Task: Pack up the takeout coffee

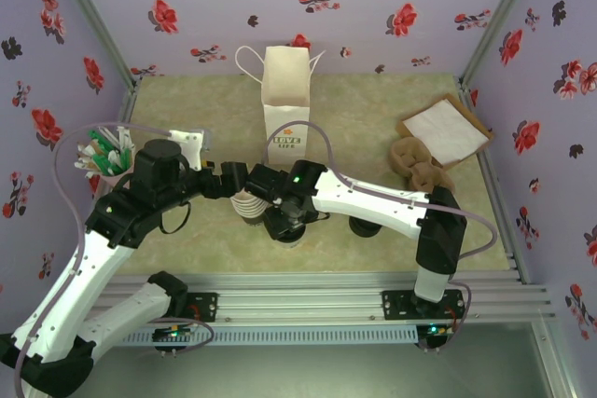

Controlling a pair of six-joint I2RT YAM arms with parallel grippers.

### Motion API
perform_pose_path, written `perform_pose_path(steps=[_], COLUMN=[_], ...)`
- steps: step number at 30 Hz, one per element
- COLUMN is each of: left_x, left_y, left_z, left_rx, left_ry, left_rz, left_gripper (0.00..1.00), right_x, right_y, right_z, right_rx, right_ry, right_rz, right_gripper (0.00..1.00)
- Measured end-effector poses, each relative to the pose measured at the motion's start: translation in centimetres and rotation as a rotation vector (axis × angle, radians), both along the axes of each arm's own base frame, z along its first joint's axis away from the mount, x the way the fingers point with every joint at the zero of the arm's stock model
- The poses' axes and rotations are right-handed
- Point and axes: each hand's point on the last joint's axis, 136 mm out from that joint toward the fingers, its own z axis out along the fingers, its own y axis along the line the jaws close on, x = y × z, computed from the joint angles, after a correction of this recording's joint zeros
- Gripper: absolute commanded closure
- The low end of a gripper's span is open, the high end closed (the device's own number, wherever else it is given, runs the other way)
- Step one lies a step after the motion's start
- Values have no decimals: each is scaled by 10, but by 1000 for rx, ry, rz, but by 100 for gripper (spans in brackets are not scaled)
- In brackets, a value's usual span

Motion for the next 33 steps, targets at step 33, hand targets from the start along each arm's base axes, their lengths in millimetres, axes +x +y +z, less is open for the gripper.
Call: perform_pose_path(steps=[33], left_x=[2], left_y=[4], left_z=[1], left_rx=[4], left_ry=[-8], left_rz=[17], left_gripper=[1], right_x=[-2], right_y=[2], right_z=[-4], right_rx=[-39], right_ry=[-39], right_rz=[22], right_gripper=[36])
